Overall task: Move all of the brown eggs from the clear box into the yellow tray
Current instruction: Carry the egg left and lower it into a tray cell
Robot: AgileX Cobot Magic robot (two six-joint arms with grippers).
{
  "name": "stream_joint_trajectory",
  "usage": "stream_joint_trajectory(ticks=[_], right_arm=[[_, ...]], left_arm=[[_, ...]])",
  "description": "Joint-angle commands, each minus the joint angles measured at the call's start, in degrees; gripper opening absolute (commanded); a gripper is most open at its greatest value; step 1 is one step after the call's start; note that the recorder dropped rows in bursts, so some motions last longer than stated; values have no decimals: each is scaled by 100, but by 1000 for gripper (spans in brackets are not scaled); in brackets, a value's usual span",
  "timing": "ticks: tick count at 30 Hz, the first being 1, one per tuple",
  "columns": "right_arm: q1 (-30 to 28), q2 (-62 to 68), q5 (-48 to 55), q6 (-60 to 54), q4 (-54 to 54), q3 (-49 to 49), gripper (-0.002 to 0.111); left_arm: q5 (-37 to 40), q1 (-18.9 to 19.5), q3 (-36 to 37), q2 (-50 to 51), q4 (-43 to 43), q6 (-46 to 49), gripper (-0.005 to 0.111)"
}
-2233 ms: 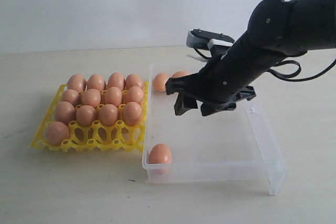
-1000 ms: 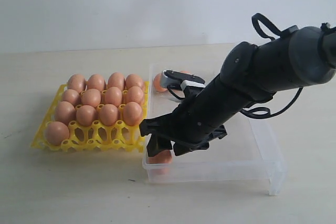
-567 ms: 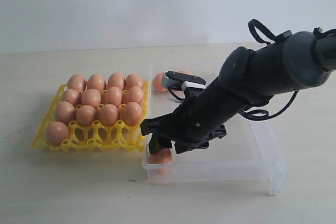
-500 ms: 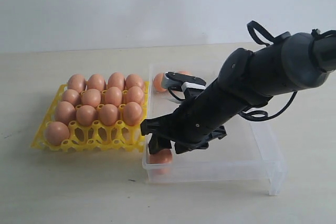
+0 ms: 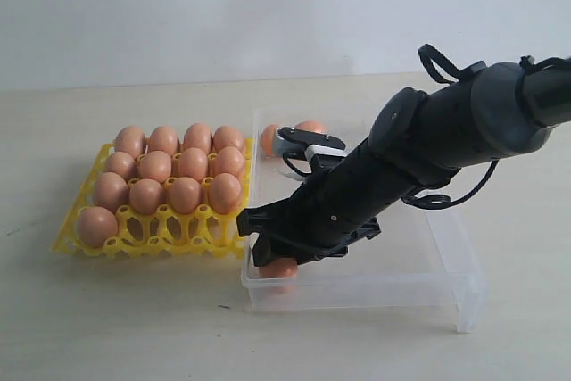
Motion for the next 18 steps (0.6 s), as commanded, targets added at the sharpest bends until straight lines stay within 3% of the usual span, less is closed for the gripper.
stream_joint_trajectory(ticks=[1,6,13,18], right_arm=[[-2,-7,13,-741,441,23,0],[-2,-163,-363,-989,663,23,0],[67,-1052,-1789,-998,615,23,0],[923,-1162,-3354,-1044,605,23,0]], left_arm=[[-45,-25,-23,-32,12,-1,0],[-45,-25,-23,-32,12,-1,0],[-45,-25,-23,-32,12,-1,0],[-45,-25,-23,-32,12,-1,0]])
